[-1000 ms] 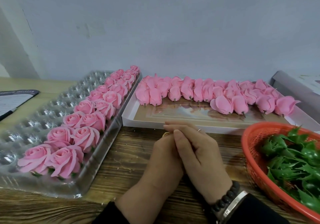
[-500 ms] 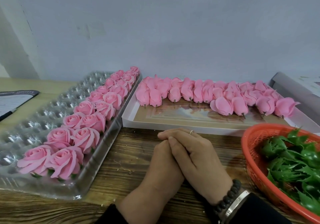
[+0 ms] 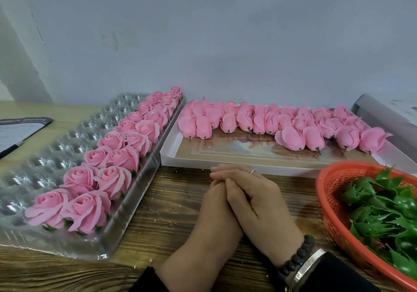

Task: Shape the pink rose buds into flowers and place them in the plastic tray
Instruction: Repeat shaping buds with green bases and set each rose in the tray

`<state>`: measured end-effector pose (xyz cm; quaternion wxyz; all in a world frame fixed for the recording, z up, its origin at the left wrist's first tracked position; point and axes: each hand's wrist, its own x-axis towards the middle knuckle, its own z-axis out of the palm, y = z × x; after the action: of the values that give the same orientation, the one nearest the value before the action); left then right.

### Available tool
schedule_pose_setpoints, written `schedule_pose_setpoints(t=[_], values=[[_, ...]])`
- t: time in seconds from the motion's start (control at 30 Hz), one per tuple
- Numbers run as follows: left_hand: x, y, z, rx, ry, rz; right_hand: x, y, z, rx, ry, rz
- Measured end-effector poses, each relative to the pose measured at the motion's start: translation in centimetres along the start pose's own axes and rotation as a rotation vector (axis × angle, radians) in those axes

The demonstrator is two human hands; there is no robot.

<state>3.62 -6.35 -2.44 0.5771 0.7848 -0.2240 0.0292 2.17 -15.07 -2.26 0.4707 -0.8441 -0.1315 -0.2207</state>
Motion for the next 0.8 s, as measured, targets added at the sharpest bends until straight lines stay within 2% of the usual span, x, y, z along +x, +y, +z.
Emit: schedule_pose_setpoints(t=[0.13, 0.33, 0.43, 0.57, 0.63, 0.7, 0.8], values=[[-0.2, 0.0, -0.4, 0.015, 0.025, -0.050, 0.2, 0.1, -0.2, -0.038, -0.069, 0.026], [0.1, 1.0, -0.5, -0.100, -0.147, -0.094, 0.1, -0.1, -0.7, -0.088, -0.122, -0.010], [0.2, 0.8, -0.8, -0.106, -0.114, -0.112, 0.0, -0.2, -0.7, -0.013, -0.100, -0.053], [0.7, 0.5, -1.4, -0.553, 0.149, -0.221, 0.1, 0.1, -0.8, 0.123, 0.151, -0.038], [0.9, 0.4, -1.4, -0.737, 0.266, -0.263, 0.2, 0.3, -0.6, 0.147, 0.206, 0.000], [1.0, 0.7, -1.5, -0.909, 0.291, -0.283, 0.2, 0.4, 0.0, 0.174, 0.147, 0.053], [0.9, 1.1, -1.3, -1.086, 0.237, -0.356, 0.1, 0.1, 1.0, 0.140, 0.039, 0.077]])
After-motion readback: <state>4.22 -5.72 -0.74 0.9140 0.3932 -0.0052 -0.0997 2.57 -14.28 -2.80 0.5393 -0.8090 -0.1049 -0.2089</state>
